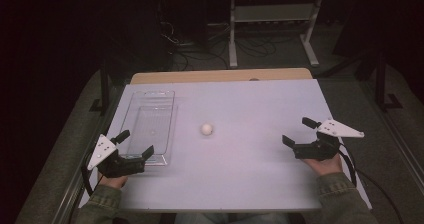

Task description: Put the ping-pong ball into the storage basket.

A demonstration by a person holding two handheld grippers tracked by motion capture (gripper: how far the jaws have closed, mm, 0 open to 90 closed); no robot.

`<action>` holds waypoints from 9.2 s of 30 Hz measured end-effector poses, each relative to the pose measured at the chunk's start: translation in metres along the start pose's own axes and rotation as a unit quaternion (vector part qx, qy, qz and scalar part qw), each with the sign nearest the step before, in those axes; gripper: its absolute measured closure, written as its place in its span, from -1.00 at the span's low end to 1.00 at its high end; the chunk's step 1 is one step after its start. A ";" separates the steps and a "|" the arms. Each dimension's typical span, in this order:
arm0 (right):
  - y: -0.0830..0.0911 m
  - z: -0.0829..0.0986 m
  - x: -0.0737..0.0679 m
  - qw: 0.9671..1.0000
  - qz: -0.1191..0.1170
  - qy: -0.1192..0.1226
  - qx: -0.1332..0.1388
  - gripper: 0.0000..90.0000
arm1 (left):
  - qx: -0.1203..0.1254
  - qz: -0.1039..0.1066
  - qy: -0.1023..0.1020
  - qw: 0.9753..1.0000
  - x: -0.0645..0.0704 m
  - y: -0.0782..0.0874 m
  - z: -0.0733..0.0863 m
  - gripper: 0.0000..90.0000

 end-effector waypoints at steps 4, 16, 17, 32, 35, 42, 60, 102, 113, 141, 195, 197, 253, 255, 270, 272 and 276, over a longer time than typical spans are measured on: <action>-0.001 0.000 0.000 1.000 0.004 0.000 0.004 -1.00 | -0.003 0.001 -0.003 1.000 0.002 -0.001 0.000 -1.00; 0.003 -0.003 0.001 1.000 0.005 0.007 0.013 -1.00 | -0.003 -0.009 -0.004 1.000 -0.005 0.006 -0.004 -1.00; 0.003 -0.003 0.001 1.000 0.005 0.008 0.011 -1.00 | -0.005 -0.010 -0.007 1.000 -0.006 0.006 -0.006 -1.00; 0.002 -0.001 0.000 1.000 -0.009 0.007 -0.007 -1.00 | 0.000 0.035 -0.019 0.999 -0.003 -0.005 -0.044 -1.00; 0.003 -0.001 0.000 1.000 -0.009 0.006 -0.006 -1.00 | -0.013 0.049 -0.023 0.998 -0.002 -0.010 -0.047 -1.00; 0.002 0.000 0.000 1.000 -0.008 0.006 -0.009 -1.00 | -0.030 0.066 -0.040 0.997 -0.003 -0.020 -0.058 -1.00; 0.002 0.000 0.001 1.000 -0.010 0.001 -0.009 -1.00 | -0.067 0.102 -0.067 0.990 0.002 -0.050 -0.079 -1.00; 0.002 0.002 -0.001 1.000 -0.011 0.002 -0.017 -1.00 | -0.140 0.205 -0.127 0.960 0.013 -0.132 -0.101 -1.00; 0.002 0.002 -0.001 1.000 -0.016 -0.001 -0.018 -1.00 | -0.181 0.261 -0.163 0.934 0.027 -0.152 -0.096 -1.00; 0.003 0.004 -0.003 0.999 -0.022 -0.003 -0.024 -1.00 | -0.253 0.292 -0.227 0.894 0.032 -0.181 -0.071 -1.00; 0.005 0.007 -0.004 0.999 -0.035 -0.007 -0.039 -1.00 | -0.331 0.350 -0.284 0.829 0.066 -0.217 -0.036 -0.85; 0.005 0.007 -0.005 0.999 -0.035 -0.007 -0.039 -1.00 | -0.334 0.353 -0.293 0.824 0.068 -0.219 -0.035 -0.83; 0.007 0.006 -0.003 0.999 -0.031 -0.008 -0.029 -1.00 | -0.353 0.374 -0.311 0.799 0.064 -0.220 -0.024 0.12; 0.007 0.007 -0.003 0.999 -0.031 -0.008 -0.030 -1.00 | -0.353 0.372 -0.311 0.801 0.063 -0.219 -0.025 0.12; 0.007 0.006 -0.004 0.999 -0.033 -0.005 -0.030 -1.00 | -0.346 0.363 -0.322 0.803 0.057 -0.204 -0.051 0.12; 0.007 0.007 -0.004 0.999 -0.033 -0.006 -0.030 -1.00 | -0.343 0.363 -0.327 0.803 0.056 -0.200 -0.060 0.12; 0.007 0.007 -0.005 0.999 -0.033 -0.006 -0.030 -1.00 | -0.345 0.360 -0.332 0.801 0.054 -0.194 -0.069 0.12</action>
Point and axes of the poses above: each handheld gripper's, and its own axes: y roughly backward along the jaws, z roughly out of its underside, x roughly to its right, the point moved 6 cm from there along -y, roughly forward along the jaws, and after that the axes turned 15 degrees about -y, right-handed, at the moved point
